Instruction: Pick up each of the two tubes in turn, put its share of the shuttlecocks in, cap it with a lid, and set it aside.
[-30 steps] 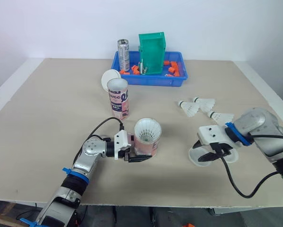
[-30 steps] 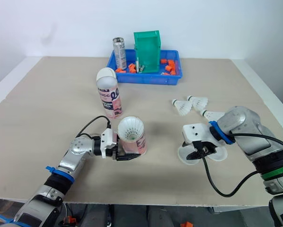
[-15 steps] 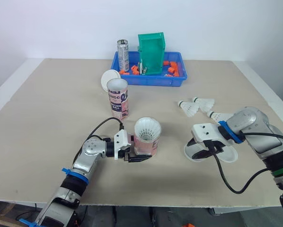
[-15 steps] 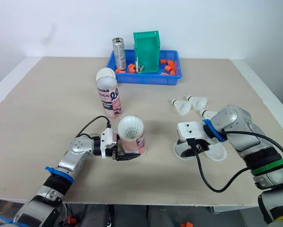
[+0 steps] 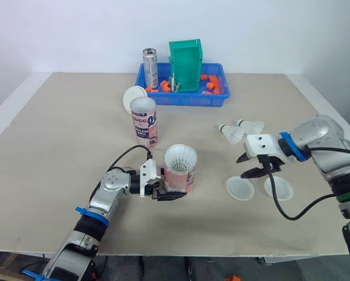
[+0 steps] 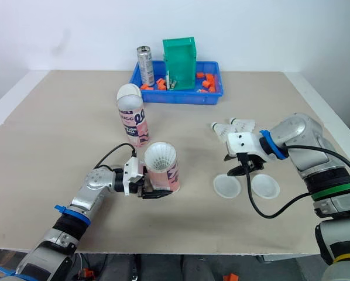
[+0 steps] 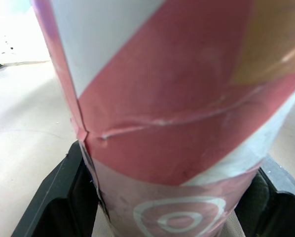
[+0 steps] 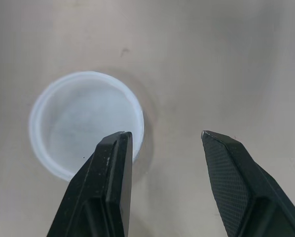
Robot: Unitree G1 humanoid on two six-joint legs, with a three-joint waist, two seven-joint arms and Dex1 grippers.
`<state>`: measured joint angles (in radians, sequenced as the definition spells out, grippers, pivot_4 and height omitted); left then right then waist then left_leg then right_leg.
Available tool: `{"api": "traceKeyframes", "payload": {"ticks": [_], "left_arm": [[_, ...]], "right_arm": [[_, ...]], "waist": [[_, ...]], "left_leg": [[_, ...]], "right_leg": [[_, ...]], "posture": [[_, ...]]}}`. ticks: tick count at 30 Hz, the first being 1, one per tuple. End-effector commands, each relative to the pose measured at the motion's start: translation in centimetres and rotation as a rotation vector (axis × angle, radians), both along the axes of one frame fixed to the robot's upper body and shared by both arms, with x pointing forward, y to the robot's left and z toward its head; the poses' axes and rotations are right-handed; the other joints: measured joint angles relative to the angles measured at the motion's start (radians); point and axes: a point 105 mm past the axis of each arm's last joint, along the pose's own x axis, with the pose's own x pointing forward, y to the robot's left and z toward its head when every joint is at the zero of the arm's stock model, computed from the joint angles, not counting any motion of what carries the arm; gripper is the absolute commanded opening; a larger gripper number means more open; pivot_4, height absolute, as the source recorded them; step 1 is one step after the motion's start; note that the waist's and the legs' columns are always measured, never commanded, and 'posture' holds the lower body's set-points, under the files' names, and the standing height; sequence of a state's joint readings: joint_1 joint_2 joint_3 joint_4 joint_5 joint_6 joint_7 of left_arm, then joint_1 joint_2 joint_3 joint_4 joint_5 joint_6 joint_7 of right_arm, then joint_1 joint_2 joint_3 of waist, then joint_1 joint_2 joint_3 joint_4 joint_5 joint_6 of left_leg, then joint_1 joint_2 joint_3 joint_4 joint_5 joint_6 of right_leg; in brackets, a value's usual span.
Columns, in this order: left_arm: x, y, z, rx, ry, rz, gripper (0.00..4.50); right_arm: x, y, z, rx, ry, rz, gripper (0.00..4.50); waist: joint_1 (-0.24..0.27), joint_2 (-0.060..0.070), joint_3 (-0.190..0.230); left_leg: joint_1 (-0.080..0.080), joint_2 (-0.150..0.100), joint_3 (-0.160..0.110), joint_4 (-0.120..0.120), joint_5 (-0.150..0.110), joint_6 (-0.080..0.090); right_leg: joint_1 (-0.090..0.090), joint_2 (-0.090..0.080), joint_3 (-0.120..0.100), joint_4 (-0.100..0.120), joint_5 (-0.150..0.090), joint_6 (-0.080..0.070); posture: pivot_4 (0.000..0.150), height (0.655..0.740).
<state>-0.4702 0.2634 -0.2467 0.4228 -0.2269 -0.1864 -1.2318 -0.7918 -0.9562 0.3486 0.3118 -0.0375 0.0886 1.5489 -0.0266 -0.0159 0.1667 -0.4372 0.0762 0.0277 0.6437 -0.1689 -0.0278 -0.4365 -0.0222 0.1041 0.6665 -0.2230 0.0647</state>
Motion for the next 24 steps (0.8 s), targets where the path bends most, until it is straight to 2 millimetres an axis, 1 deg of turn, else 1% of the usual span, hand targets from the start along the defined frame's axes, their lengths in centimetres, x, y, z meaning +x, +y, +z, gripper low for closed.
{"api": "traceKeyframes", "payload": {"ticks": [1,6,12,15,18,19,24], "left_arm": [[-0.3,0.9,-2.5,0.081,0.087,0.016,3.24],[0.1,1.1,-2.3,0.079,0.081,0.034,3.24],[0.4,1.2,-2.1,0.075,0.077,0.048,3.24],[0.1,1.2,-2.3,0.08,0.092,0.038,3.24],[-0.1,1.2,-2.8,0.103,0.127,0.028,3.24],[-0.2,1.3,-3.0,0.111,0.133,0.027,3.24],[0.0,1.5,-3.3,0.129,0.159,0.036,3.24]], "right_arm": [[0.4,-0.1,0.0,-0.014,-0.01,-0.001,2.47],[0.8,0.5,-1.1,-0.019,0.03,0.006,2.47],[0.8,0.8,-1.9,-0.041,0.064,0.033,2.47],[0.7,0.9,-2.3,-0.071,0.077,0.063,1.68],[1.0,1.2,-1.9,-0.069,0.065,0.068,0.26],[0.9,1.2,-1.8,-0.067,0.065,0.077,0.12],[1.2,1.5,-0.5,-0.02,0.044,0.069,0.12]], "waist": [[0.0,0.0,0.0],[0.0,0.0,0.0],[-0.001,0.0,0.0],[-0.001,0.0,0.0],[-0.004,0.0,0.0],[-0.006,0.0,0.0],[-0.013,0.0,0.0]], "left_leg": [[0.0,0.0,0.0,0.0,0.0,0.0],[0.0,0.0,0.0,0.0,0.0,0.0],[0.0,0.0,0.0,0.0,0.0,0.0],[0.0,0.0,0.0,0.0,0.0,0.0],[0.001,0.0,0.0,0.0,0.0,0.0],[0.001,0.0,0.0,0.0,0.0,0.0],[0.001,0.0,0.0,0.0,0.001,0.001]], "right_leg": [[0.0,0.0,0.0,0.0,0.0,0.0],[0.0,0.0,0.0,0.0,0.0,0.0],[0.0,0.0,0.0,0.0,0.0,0.0],[0.0,0.0,0.0,0.0,0.0,0.0],[0.001,0.0,0.0,0.0,0.001,-0.001],[0.001,0.0,0.0,0.0,0.001,-0.001],[0.001,0.0,0.0,0.0,0.001,-0.001]], "posture": [[0.15,0.7083],[0.15,0.7083],[0.15,0.7083],[0.15,0.7083],[0.15,0.7083],[0.15,0.7083],[0.15,0.7083]]}}
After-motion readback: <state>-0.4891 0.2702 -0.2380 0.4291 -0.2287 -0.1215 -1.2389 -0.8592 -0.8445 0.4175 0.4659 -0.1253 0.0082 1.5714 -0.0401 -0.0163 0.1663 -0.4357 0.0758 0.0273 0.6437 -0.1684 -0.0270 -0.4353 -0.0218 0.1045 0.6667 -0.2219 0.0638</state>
